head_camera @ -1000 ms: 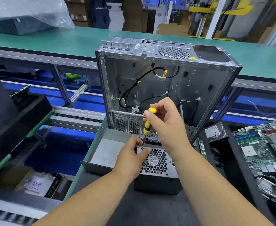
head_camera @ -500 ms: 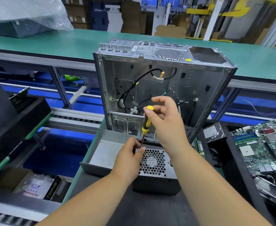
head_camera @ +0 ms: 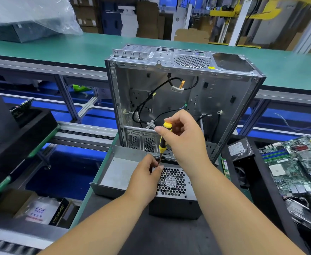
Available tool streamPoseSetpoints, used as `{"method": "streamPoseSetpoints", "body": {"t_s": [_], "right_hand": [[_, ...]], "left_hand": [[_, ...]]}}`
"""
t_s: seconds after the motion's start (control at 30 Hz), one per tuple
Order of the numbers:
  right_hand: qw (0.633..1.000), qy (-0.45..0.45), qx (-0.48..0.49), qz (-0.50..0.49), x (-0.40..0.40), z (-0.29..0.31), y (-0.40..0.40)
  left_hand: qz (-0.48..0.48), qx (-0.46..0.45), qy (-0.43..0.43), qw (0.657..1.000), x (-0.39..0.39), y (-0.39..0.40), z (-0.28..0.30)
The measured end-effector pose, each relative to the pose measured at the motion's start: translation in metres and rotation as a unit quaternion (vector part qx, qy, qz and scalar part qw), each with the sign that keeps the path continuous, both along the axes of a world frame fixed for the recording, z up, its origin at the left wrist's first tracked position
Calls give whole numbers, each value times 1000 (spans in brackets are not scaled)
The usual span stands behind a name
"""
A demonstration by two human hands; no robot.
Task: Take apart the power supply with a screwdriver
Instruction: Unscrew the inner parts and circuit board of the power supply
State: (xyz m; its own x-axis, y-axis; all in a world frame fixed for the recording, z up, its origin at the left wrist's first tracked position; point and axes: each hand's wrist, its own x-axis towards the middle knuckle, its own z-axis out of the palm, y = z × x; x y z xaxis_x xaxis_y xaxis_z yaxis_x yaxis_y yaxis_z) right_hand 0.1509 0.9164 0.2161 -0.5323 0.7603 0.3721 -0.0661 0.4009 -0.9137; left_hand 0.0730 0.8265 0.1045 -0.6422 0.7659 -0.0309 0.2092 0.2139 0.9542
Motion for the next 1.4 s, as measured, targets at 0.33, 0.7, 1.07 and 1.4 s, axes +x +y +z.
{"method": "streamPoseSetpoints", "body": {"t_s": [0.33,0.7,1.07,1.4], "right_hand": [[997,-38,-48,47,1,-3,0],[994,-40,94,-41,-2,-7,-6],[999,-36,30,4,1,-5,-5],[991,-55,112,-38,-2,-4,-1]], "left_hand": [[-1,-2,-11,1000,1,0,2],[0,1,-12,1000,0,1,2],[-5,-5,-1,1000,0,0,3],[-2,-3,-10,1000,0,-1,3]]}}
